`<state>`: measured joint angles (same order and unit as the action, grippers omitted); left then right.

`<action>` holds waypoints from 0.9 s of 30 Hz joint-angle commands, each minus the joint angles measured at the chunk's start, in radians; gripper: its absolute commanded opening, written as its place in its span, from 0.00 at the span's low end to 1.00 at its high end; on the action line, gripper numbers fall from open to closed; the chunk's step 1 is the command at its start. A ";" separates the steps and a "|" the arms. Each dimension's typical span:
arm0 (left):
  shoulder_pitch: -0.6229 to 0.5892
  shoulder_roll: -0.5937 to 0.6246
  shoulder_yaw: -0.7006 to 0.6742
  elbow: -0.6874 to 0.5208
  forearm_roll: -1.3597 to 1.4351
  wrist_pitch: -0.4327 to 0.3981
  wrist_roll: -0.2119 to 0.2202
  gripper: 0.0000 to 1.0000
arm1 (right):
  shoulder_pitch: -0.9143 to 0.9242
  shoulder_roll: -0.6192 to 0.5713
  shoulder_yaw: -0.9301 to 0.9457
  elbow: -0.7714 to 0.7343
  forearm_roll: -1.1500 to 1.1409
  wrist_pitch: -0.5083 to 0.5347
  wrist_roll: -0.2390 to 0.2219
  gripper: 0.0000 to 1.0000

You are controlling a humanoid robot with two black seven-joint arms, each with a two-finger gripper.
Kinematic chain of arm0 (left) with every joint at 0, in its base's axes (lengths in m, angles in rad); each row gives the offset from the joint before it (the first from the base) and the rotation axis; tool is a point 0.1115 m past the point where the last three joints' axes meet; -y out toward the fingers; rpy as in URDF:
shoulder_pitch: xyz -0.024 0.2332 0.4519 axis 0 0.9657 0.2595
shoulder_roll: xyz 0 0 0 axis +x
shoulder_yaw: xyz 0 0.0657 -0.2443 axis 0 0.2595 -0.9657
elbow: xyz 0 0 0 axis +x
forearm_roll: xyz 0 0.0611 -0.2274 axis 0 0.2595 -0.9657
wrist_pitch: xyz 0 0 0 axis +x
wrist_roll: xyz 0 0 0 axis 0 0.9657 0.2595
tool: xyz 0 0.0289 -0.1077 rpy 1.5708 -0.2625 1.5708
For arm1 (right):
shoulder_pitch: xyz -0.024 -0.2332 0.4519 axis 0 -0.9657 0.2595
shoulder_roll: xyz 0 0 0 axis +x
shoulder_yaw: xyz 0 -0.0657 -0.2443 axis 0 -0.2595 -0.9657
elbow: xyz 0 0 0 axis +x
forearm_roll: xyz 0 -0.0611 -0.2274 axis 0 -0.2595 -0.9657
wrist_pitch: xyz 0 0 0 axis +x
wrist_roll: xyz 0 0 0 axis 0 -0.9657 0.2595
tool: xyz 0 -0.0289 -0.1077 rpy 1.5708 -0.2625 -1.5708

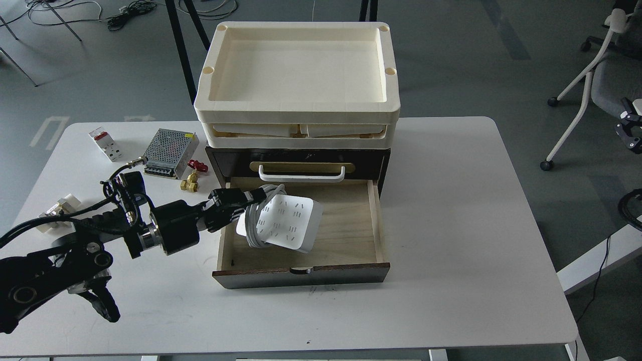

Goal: Put charging cable into cabinet
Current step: 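Carry the power strip with the left gripper over the open drawer, then lower the power strip into the drawer and open the left gripper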

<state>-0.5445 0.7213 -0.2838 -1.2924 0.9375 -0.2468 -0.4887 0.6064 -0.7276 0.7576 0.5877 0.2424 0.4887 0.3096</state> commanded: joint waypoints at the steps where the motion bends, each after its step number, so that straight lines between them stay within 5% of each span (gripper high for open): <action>1: 0.017 -0.028 0.000 0.033 0.004 0.004 0.000 0.00 | -0.010 0.000 0.000 -0.006 0.000 0.000 0.000 1.00; 18: 0.020 -0.157 -0.029 0.199 -0.017 0.004 0.000 0.00 | -0.010 0.000 0.002 -0.003 0.000 0.000 -0.001 1.00; 27: 0.023 -0.172 -0.031 0.223 -0.017 -0.005 0.000 0.22 | -0.011 0.008 0.002 -0.003 0.000 0.000 -0.001 1.00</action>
<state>-0.5216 0.5492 -0.3133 -1.0683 0.9203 -0.2497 -0.4888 0.5967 -0.7218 0.7595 0.5845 0.2423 0.4887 0.3083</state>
